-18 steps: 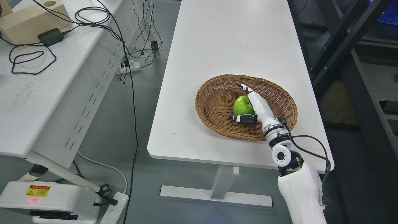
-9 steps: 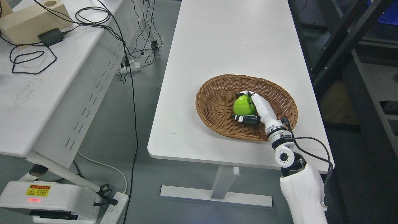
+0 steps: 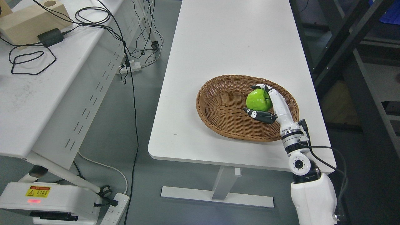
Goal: Place green apple on left shelf middle layer
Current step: 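Close the right hand fingers around the green apple, then lift the green apple out of the basket with the right hand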
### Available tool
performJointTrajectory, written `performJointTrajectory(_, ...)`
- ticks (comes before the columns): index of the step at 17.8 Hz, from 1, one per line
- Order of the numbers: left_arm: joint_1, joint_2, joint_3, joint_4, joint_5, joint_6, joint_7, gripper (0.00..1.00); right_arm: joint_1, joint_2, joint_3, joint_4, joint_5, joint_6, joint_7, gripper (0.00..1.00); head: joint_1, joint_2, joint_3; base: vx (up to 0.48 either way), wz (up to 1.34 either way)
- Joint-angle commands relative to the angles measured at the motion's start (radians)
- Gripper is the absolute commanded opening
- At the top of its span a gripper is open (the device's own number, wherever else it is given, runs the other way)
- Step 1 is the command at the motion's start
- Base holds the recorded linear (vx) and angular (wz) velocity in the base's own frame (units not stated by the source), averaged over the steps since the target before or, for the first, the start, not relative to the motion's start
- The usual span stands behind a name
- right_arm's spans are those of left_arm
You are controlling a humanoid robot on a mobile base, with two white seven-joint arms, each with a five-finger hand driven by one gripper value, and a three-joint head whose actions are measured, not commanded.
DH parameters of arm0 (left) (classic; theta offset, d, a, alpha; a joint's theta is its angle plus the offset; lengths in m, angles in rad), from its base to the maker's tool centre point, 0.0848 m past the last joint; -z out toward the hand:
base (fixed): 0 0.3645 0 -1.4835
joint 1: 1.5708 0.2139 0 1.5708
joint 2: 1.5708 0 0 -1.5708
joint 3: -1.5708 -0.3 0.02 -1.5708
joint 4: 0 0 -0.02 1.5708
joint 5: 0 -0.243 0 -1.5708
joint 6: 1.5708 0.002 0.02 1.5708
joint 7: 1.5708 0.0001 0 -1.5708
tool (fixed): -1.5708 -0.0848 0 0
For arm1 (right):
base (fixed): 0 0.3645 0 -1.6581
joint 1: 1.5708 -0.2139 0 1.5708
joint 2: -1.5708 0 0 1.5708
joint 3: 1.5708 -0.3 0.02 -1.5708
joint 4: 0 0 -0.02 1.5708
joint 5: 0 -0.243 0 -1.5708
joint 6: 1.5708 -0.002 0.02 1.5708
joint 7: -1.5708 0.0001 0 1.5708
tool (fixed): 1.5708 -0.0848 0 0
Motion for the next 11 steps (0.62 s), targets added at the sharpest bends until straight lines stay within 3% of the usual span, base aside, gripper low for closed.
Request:
performJointTrajectory(1,0.0,0.017,-0.003,0.0,0.0,-0.001,0.0,1.0,0.122,0.029,-0.18,-0.281,-0.086,-0.062,-0.05,0.01,0.0,0.0,0.0,0.0,0.0)
performJointTrajectory(11,0.0,0.017,0.0,0.0,0.0,-0.001,0.0,1.0,0.196,0.036,-0.179,-0.313,-0.117,-0.076,-0.05,0.0,0.0,0.0,0.0,-0.032,0.0)
